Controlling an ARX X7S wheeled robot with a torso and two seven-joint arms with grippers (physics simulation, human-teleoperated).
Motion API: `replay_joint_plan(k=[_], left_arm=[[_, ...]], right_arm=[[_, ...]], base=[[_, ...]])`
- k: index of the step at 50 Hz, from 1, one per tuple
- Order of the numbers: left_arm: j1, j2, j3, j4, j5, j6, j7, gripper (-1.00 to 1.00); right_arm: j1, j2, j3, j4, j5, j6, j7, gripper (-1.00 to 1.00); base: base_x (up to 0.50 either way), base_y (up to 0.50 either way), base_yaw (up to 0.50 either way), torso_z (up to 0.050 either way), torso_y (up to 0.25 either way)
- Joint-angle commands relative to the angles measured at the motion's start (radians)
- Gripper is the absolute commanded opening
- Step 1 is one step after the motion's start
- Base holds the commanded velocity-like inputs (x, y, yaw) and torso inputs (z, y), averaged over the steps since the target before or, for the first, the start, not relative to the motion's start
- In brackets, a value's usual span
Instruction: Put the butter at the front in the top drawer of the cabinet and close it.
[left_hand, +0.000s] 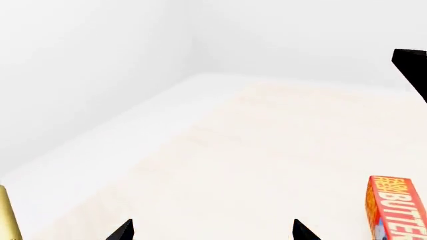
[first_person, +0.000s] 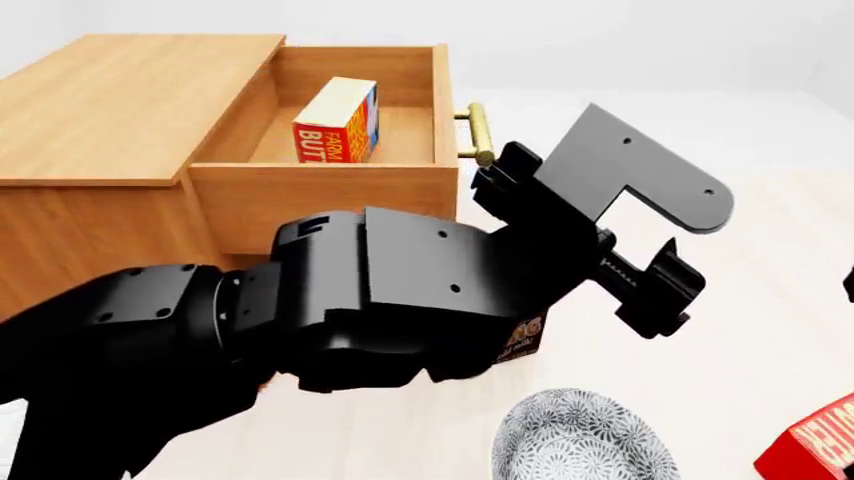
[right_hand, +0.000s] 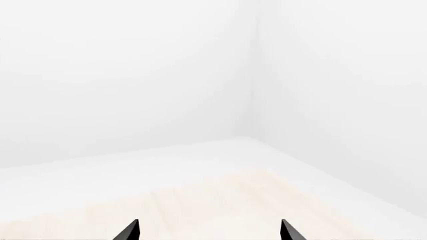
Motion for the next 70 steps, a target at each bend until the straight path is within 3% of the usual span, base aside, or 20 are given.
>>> replay_joint_plan(k=[1, 17, 34, 70], left_arm=[[0.007, 0.03, 0.023, -0.096, 0.035, 0.013, 0.048, 1.0], [0.021, 0.099, 0.062, -0.394, 0.108, 0.067, 0.202, 1.0], [0.015, 0.119, 0.099, -0.484, 0.105, 0.102, 0.238, 1.0], [0.036, -0.012, 0.125, -0.46, 0.129, 0.133, 0.232, 1.0]], right_arm=[[-0.014, -0.002, 0.023, -0.006, 0.009, -0.01, -0.001, 1.0], [-0.024, 0.007, 0.044, -0.011, 0.01, -0.015, -0.01, 1.0], [-0.044, -0.013, 0.078, -0.009, 0.039, -0.046, 0.007, 1.0], [-0.032, -0.07, 0.048, 0.028, 0.065, -0.092, 0.071, 1.0]], base=[[0.0, 0.0, 0.0, 0.0, 0.0], [0.0, 0.0, 0.0, 0.0, 0.0], [0.0, 0.0, 0.0, 0.0, 0.0], [0.0, 0.0, 0.0, 0.0, 0.0]])
